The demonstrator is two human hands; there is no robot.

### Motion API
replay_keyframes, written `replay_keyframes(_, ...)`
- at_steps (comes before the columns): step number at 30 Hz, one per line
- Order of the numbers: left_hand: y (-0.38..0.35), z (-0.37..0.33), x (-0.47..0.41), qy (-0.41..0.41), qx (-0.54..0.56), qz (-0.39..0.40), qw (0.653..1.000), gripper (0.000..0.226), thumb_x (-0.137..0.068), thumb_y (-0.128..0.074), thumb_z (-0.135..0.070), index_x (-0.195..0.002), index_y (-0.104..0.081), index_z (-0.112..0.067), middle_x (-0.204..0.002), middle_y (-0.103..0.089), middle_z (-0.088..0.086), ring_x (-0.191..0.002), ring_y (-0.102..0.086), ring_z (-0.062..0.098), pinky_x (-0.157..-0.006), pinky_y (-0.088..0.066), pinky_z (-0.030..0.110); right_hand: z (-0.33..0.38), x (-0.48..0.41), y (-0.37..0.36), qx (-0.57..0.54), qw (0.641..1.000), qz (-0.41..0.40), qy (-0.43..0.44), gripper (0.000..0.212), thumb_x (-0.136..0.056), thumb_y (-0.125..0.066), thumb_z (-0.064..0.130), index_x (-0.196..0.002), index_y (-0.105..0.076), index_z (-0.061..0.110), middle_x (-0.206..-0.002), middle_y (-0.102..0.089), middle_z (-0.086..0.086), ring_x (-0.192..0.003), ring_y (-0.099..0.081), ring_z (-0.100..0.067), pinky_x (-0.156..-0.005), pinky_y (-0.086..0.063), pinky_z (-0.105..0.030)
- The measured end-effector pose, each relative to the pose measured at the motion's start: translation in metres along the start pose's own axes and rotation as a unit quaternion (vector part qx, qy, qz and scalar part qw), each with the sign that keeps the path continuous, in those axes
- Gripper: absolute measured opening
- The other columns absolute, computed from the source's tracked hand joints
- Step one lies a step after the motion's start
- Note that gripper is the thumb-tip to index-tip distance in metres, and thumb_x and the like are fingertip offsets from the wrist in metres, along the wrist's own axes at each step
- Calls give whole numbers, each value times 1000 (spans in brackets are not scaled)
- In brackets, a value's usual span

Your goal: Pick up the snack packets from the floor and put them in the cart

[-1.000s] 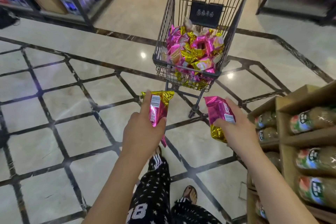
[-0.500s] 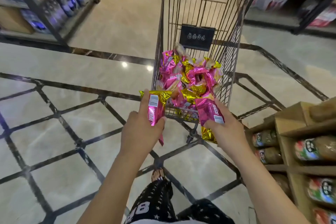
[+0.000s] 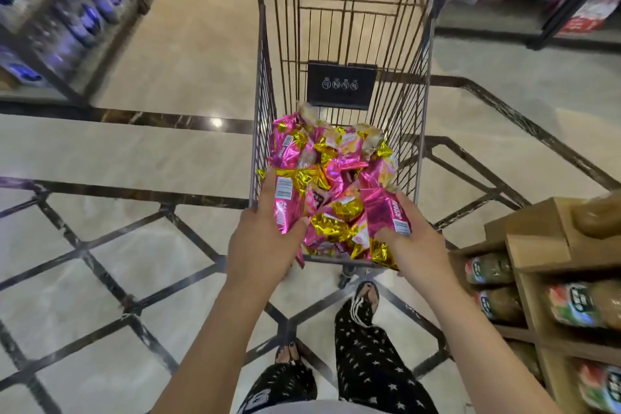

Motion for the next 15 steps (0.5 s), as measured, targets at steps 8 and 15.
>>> replay_keyframes(8, -27, -62, -75, 45, -5, -11, 999, 94, -89, -60, -56, -154, 7, -43, -117, -61, 5, -94, -60, 19, -76, -48, 29, 31, -102, 35, 41, 998, 48, 29, 71, -86, -62, 38, -148, -28, 47, -137, -55, 5, -115, -57, -20, -96, -47, -40)
replay_keyframes(15, -33, -93, -109, 48, 6, -36, 998, 88, -94, -57, -49, -158, -1, -27, -109, -54, 6, -94, -49, 15, -79, -37, 29, 64, -153, 38, 73, 991, 57, 96, 69, -94, -51, 42, -150, -11, 44, -121, -51, 10, -107, -58, -26, -86, -43, -23)
Point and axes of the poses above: each hand's wrist, its own x-axis away from the middle knuckle, its own y-axis out of the back of the hand, z = x × y, the point moved 2 cm from there along -x, towards the middle knuckle
